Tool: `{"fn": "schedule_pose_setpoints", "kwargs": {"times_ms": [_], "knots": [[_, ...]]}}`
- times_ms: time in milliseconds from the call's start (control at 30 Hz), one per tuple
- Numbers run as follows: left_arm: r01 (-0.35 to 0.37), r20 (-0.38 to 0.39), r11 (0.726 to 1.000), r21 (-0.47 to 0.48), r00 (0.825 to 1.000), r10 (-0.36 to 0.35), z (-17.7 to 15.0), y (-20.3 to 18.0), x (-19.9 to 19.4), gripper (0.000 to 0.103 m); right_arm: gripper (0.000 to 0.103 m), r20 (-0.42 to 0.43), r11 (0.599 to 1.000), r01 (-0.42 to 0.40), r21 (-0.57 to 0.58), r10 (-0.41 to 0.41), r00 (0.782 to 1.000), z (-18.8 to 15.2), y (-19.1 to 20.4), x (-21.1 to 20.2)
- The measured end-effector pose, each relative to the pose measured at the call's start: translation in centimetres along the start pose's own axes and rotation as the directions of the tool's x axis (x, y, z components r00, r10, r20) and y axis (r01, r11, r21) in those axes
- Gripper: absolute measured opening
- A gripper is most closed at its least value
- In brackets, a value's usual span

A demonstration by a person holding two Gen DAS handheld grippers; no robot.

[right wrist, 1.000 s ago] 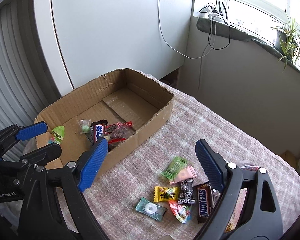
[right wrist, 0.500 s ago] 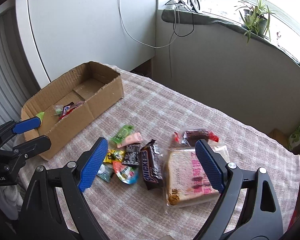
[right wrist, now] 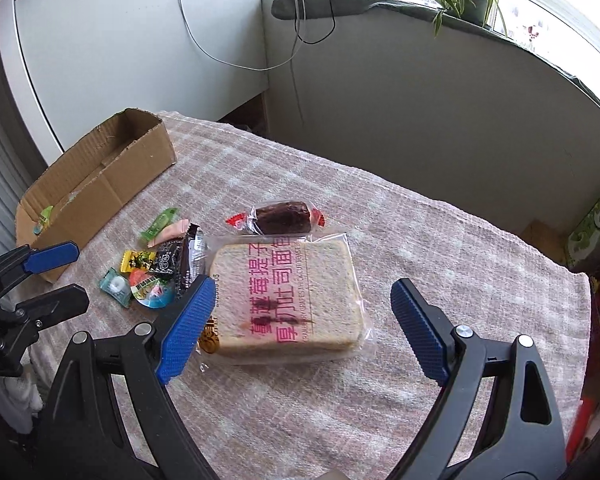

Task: Organize snacks
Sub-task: 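Move the right gripper to the bagged bread loaf, then close the right gripper on the bagged bread loaf and lift it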

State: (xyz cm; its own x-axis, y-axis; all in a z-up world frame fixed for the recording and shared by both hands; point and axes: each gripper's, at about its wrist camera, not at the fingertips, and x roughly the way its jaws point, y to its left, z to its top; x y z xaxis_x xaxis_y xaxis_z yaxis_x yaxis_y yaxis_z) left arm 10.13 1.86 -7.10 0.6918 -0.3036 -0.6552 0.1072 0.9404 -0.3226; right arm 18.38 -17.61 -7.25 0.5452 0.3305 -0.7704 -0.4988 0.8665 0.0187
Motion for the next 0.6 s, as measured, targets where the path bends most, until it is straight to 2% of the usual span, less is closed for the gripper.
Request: {"fn": "schedule_pose_setpoints", "kwargs": {"times_ms": [167,267,333,433,600], "knots": [[0.059,-0.040,0.998,0.012,0.997,-0.058,-0.4,-2.4,1.6,0.079,0.091,-0.034,0.999,-0.046,0.022,0.047,0.998,0.0,-1.6,0.9],[0.109,-0.066,0.994,0.003,0.992,-0.109,-0.7,-3.4,2.4,0.075,0.091,-0.053,0.996,-0.087,0.037,0.089,0.995,0.0,-2.4,1.6],[0.132,-0.085,0.991,0.009,0.988,-0.131,-0.8,-4.2,2.9,0.068,0.091,-0.061,0.992,-0.117,0.052,0.120,0.991,0.0,-2.9,1.9],[0.159,-0.117,0.987,0.017,0.981,-0.156,-0.9,-5.4,3.9,0.061,0.091,-0.068,0.981,-0.175,0.079,0.181,0.981,0.0,-3.6,2.4],[0.168,-0.167,0.986,0.009,0.972,-0.164,-1.1,-6.5,5.8,0.060,0.091,-0.088,0.960,-0.246,0.132,0.259,0.962,0.0,-4.6,3.6]]}}
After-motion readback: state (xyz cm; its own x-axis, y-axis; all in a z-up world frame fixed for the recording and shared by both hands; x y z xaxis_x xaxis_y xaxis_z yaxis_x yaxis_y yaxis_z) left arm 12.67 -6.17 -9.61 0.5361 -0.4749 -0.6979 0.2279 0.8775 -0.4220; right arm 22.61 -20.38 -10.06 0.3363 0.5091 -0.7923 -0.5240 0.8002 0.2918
